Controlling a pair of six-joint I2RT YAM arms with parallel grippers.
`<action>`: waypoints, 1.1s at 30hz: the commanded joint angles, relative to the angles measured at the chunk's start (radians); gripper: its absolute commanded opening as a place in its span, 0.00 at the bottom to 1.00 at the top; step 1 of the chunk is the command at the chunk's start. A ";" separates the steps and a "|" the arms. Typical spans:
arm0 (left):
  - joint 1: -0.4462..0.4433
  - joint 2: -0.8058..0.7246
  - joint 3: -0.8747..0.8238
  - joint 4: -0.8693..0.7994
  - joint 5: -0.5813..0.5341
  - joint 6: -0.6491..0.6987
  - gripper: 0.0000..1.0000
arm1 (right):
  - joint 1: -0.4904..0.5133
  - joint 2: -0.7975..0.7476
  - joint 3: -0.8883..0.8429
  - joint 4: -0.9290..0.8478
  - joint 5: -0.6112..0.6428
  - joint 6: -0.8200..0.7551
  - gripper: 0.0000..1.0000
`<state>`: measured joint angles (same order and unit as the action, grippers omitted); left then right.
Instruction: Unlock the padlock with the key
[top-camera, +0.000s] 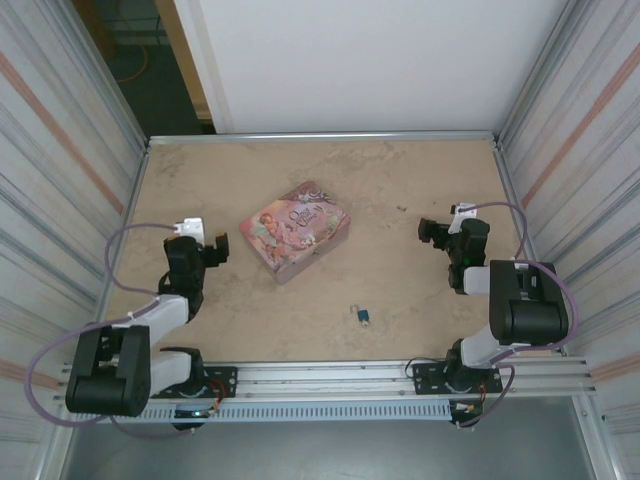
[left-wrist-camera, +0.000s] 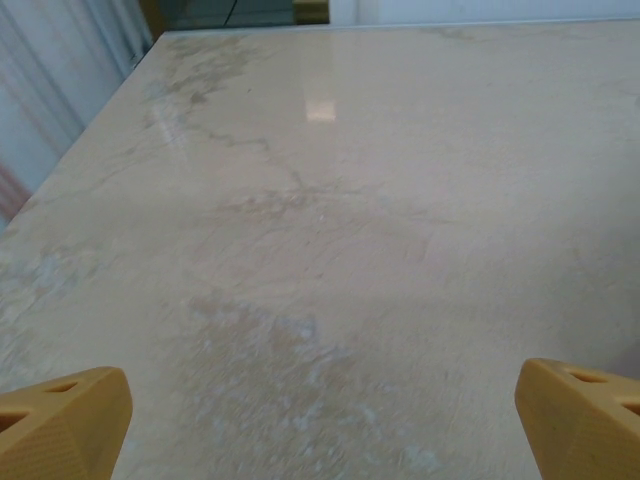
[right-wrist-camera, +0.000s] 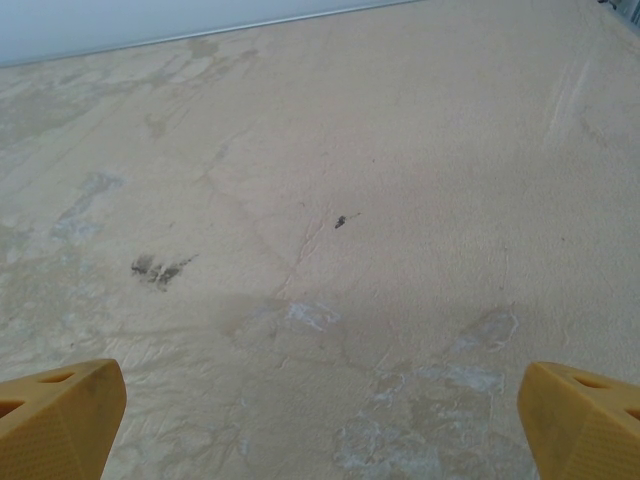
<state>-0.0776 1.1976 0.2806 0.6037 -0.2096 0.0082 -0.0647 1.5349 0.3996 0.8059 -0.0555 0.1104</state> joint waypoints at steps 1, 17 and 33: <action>0.012 0.052 -0.012 0.200 0.081 0.060 0.99 | 0.007 0.006 0.007 -0.006 0.011 -0.026 0.99; 0.068 0.305 0.068 0.291 0.228 0.046 0.99 | 0.007 0.007 0.007 -0.006 0.010 -0.025 0.99; 0.070 0.312 0.131 0.185 0.239 0.050 0.99 | 0.008 0.008 0.010 -0.006 0.012 -0.026 0.99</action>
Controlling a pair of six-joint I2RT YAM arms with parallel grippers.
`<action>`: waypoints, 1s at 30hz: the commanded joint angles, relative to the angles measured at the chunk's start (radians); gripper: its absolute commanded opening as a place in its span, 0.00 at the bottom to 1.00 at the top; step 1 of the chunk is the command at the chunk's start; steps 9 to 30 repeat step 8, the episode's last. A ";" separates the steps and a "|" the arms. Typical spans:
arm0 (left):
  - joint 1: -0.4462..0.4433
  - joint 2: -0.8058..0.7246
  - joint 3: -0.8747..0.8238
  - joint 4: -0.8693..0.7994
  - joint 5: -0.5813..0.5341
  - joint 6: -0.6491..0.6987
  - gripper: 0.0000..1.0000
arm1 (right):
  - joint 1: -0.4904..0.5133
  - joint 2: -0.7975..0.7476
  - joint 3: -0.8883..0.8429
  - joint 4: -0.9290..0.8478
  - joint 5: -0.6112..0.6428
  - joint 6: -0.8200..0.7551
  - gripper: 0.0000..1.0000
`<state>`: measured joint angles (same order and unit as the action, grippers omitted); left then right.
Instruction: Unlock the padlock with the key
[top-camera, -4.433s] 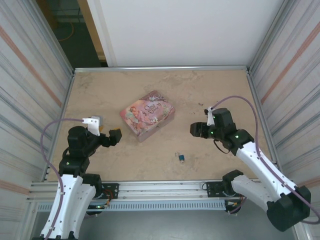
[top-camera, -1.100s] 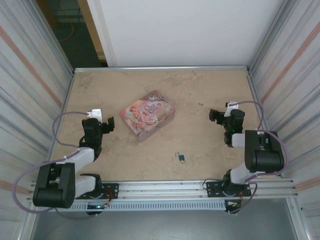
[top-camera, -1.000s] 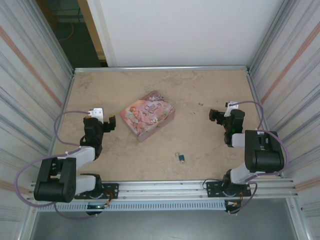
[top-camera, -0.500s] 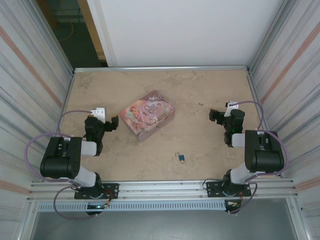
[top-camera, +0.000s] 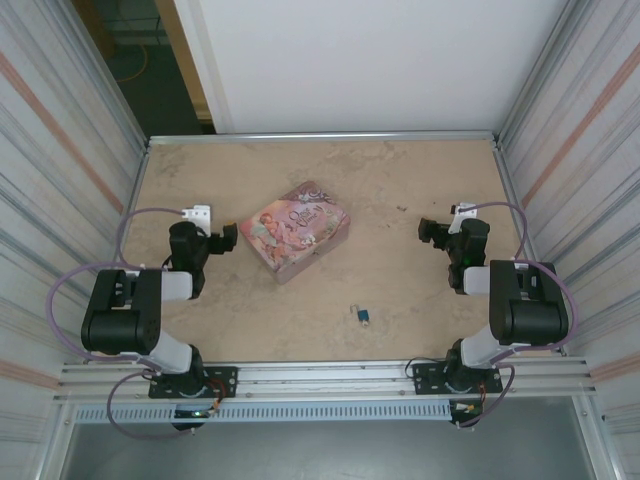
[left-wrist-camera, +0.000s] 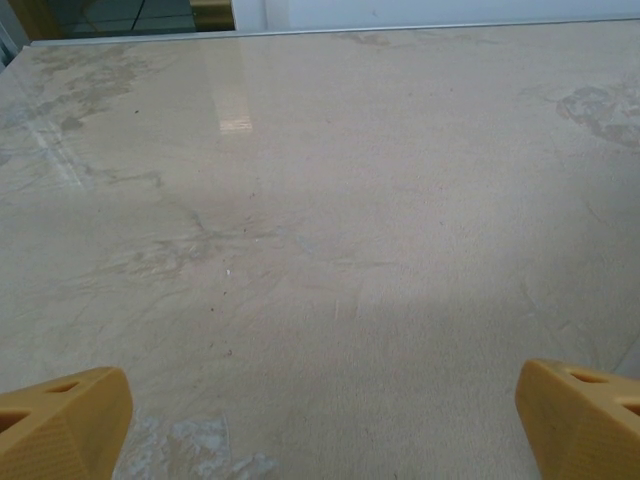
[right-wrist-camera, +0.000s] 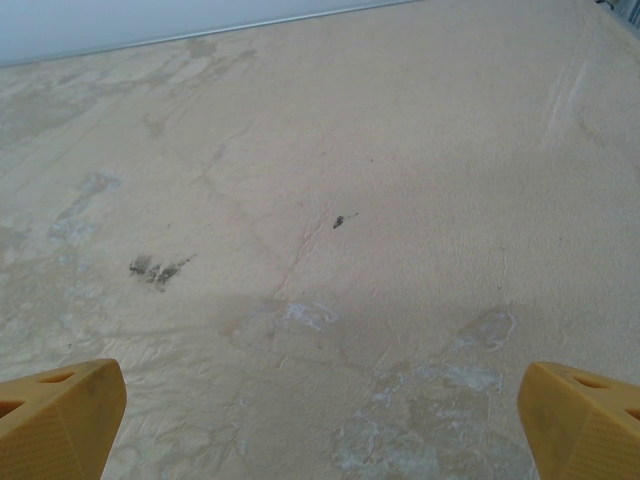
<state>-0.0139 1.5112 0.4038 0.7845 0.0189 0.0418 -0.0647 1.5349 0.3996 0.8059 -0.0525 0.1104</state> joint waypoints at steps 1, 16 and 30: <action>0.006 -0.002 0.008 0.004 0.010 0.017 0.99 | 0.006 0.007 0.012 -0.011 0.008 -0.025 0.99; 0.005 -0.002 0.007 0.004 0.011 0.017 0.99 | 0.008 0.007 0.010 -0.009 0.011 -0.026 0.99; 0.005 -0.002 0.007 0.004 0.011 0.017 0.99 | 0.008 0.007 0.010 -0.009 0.011 -0.026 0.99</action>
